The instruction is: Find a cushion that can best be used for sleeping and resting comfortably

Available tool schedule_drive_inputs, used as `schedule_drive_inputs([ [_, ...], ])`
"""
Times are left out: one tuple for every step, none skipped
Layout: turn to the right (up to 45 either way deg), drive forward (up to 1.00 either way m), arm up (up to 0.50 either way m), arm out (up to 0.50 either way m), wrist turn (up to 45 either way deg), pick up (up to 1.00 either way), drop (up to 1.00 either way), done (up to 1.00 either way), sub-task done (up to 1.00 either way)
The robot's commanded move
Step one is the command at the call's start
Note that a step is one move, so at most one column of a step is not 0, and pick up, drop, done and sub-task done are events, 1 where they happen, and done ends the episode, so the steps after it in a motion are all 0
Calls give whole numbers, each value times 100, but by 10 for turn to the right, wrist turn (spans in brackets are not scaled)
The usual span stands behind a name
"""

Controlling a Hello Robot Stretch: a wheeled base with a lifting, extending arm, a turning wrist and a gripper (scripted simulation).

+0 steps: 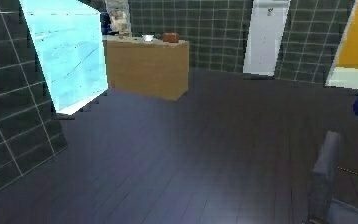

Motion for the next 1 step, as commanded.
schedule_drive_inputs([
  [0,60,0,0,0,0,0,0,0],
])
